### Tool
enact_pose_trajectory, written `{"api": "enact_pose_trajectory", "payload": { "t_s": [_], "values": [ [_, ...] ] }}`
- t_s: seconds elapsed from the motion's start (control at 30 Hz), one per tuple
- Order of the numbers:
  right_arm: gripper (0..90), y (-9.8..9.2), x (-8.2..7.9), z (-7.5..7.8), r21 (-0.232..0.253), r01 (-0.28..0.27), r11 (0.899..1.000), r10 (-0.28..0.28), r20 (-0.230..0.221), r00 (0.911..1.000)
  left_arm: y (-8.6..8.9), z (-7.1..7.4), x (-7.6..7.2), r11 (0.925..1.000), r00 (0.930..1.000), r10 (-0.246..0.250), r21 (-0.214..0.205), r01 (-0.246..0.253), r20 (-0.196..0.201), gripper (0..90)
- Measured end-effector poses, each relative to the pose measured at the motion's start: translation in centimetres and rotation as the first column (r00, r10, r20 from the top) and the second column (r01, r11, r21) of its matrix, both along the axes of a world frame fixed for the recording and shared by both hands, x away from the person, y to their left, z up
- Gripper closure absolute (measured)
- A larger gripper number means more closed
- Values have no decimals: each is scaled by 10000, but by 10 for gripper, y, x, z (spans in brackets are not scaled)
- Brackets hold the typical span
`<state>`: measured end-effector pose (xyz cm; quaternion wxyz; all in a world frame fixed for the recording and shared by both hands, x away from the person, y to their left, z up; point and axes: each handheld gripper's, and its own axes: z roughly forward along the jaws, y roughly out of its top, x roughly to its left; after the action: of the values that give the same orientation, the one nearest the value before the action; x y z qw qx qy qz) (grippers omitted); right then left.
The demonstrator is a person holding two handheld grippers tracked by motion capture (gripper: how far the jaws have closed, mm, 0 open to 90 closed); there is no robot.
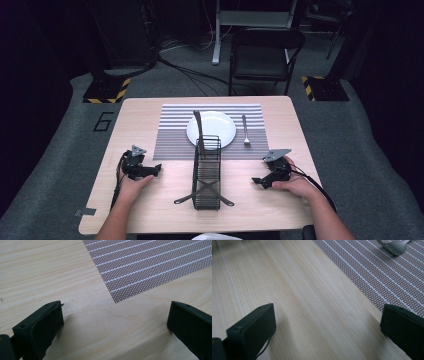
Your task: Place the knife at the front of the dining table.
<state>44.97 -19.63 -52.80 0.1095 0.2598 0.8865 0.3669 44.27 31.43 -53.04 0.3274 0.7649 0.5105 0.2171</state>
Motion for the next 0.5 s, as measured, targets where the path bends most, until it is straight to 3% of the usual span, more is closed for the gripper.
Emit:
{"api": "enact_pose_trajectory", "payload": {
  "t_s": [0.5],
  "values": [
    [0, 0, 0, 0, -6, 13, 10000, -13, -10, 10000, -1, -1, 0, 9998, 9998, 185, -99, -184, 59, 7]
  ]
}}
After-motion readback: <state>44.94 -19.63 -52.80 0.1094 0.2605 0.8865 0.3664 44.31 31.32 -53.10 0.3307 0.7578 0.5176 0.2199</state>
